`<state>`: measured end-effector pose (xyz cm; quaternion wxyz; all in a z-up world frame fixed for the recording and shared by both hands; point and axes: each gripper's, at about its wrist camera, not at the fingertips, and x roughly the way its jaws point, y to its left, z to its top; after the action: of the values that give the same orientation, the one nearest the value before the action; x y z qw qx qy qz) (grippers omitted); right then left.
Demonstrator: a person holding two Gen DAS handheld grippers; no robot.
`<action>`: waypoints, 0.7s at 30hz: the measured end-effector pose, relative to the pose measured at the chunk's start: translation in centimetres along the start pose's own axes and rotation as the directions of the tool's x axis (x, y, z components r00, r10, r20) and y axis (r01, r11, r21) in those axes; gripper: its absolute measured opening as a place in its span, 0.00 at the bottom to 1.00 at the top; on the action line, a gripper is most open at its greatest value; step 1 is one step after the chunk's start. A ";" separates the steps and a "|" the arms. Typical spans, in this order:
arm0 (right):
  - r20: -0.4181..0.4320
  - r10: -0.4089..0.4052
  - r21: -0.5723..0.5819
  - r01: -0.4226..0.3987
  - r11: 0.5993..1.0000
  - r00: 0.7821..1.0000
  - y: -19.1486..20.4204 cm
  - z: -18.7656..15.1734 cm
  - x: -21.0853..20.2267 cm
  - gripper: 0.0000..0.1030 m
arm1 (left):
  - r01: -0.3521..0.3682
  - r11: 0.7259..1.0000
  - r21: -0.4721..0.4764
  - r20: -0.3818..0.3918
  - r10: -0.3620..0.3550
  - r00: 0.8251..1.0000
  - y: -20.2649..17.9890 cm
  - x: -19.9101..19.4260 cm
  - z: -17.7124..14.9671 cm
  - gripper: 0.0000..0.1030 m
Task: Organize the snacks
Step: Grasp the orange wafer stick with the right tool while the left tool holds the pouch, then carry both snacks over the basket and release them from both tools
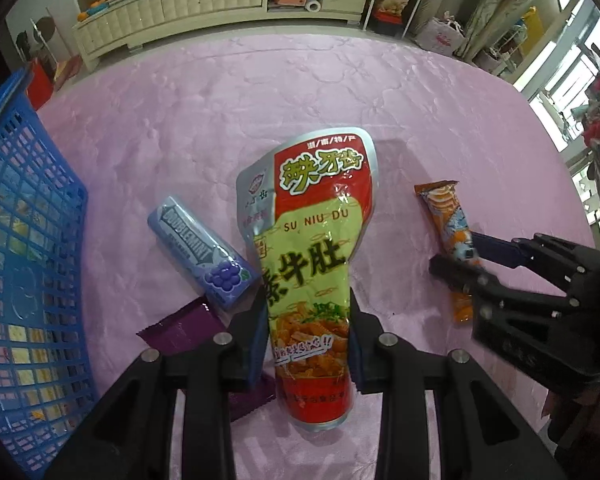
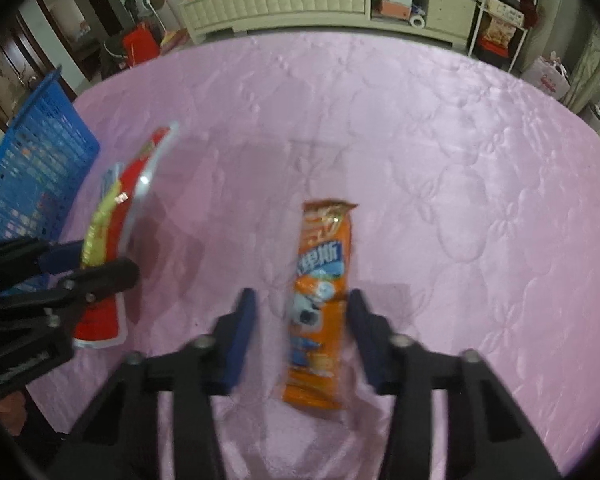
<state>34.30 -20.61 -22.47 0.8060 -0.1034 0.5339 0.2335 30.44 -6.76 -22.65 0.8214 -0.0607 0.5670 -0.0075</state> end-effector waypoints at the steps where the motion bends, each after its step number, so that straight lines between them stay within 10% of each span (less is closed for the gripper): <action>1: -0.001 -0.004 -0.007 0.004 1.000 1.000 0.3 0.0 -0.1 0.24 | 0.004 1.000 0.004 0.004 -0.004 1.000 -0.5 -1.0 -0.2 0.30; 21: 0.156 0.061 -0.088 -0.048 0.995 0.986 8.7 -2.7 -13.2 0.19 | 0.052 0.999 -0.001 0.171 -0.051 0.984 2.6 -14.0 -6.2 0.30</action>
<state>23.63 -17.71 -10.85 0.8341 -0.1036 0.4607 0.2851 19.54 -3.56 -12.05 0.8664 -0.0781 0.4928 -0.0218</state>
